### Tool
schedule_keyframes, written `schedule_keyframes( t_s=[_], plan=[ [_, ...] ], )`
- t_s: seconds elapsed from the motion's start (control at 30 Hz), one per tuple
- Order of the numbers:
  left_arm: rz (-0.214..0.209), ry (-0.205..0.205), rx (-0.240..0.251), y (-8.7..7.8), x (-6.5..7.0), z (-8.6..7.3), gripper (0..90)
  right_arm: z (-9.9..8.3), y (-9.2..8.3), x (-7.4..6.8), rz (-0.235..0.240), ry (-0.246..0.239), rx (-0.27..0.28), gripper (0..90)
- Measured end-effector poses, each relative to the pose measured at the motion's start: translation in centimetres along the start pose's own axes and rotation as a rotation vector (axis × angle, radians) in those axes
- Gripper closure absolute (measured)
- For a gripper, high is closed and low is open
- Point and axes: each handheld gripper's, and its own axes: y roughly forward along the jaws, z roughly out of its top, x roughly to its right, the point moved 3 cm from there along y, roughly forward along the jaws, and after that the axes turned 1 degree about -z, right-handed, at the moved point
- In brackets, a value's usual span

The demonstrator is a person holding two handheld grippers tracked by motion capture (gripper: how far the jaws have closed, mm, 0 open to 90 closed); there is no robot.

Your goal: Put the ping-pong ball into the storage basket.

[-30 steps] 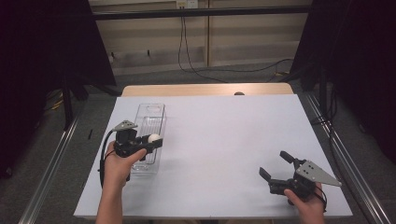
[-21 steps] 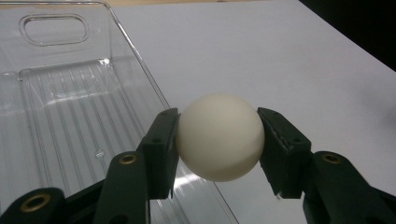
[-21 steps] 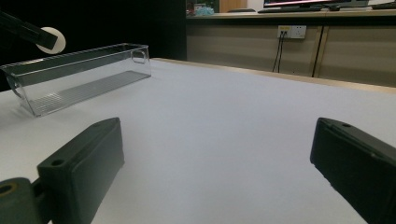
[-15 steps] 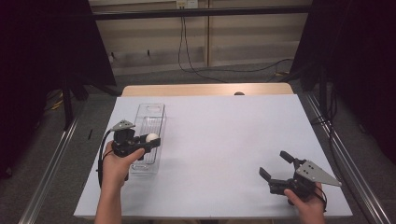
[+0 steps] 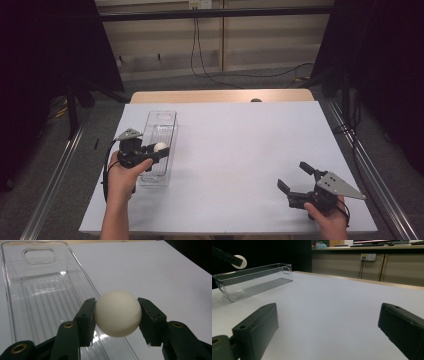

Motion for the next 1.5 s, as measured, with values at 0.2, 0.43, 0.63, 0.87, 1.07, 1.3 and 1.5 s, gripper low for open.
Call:
schedule_keyframes(
  t_s=[0.2,0.43,0.63,0.87,1.07,1.3,1.5],
  plan=[
    [0.009,-0.001,0.001,0.0,-0.3,-0.1,51.0,0.0,0.0,0.0,-0.001,0.0,0.002,2.3],
    [0.032,-0.001,-0.003,0.1,-0.6,-0.2,51.0,0.0,0.0,0.0,0.0,0.001,0.0,2.3],
    [0.044,-0.003,-0.004,0.1,-0.9,-0.4,51.0,0.0,0.0,0.0,0.0,0.001,0.0,2.3],
    [0.056,-0.004,-0.01,0.3,-1.2,-0.5,51.0,0.0,0.0,0.0,-0.001,0.0,0.001,2.3],
    [0.069,-0.001,-0.01,0.3,-1.4,-0.6,50.9,0.0,0.0,0.0,0.0,0.0,0.0,2.3],
    [0.086,-0.01,-0.007,0.4,-1.6,-0.8,51.0,0.0,0.0,0.0,0.0,-0.001,0.001,2.3],
    [0.097,-0.01,-0.014,0.5,-1.9,-0.9,50.9,0.0,0.0,0.0,0.001,0.0,0.0,2.3]
  ],
)
